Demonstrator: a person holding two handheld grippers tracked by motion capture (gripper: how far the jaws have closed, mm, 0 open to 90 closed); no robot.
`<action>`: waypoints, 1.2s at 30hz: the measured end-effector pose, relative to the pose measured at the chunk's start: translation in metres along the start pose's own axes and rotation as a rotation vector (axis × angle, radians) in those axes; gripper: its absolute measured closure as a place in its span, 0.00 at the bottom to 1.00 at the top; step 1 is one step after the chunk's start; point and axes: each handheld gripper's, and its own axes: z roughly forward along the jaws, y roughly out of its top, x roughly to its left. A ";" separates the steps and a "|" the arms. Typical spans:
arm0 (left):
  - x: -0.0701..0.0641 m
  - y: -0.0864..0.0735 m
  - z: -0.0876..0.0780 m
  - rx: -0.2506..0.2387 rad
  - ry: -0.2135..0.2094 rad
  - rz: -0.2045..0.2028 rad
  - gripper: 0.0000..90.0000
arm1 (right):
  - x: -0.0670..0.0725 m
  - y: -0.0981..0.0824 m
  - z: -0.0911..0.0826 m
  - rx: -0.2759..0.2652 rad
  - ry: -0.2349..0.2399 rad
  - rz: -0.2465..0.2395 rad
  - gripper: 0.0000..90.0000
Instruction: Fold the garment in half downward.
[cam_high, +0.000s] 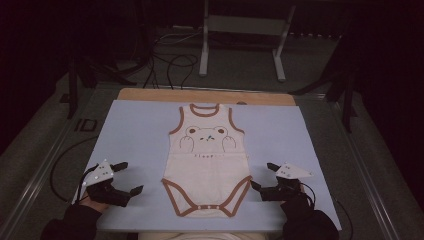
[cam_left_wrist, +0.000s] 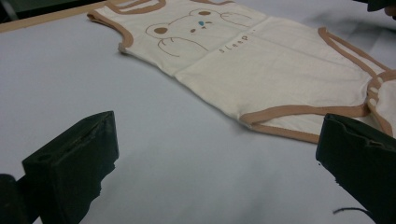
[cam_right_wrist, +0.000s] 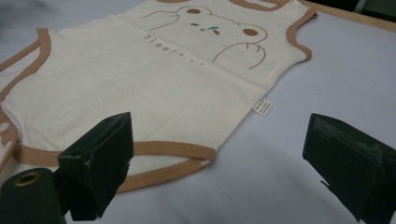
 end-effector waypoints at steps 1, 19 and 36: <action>0.000 0.000 0.000 0.000 0.000 0.000 0.00 | 0.000 0.000 0.000 0.000 0.000 0.000 0.10; -0.002 0.001 0.005 0.049 -0.023 0.004 0.00 | 0.005 0.003 -0.001 0.017 0.009 -0.019 0.10; -0.007 0.019 0.004 0.079 -0.056 0.038 0.00 | 0.010 0.022 -0.012 0.012 -0.013 -0.011 0.10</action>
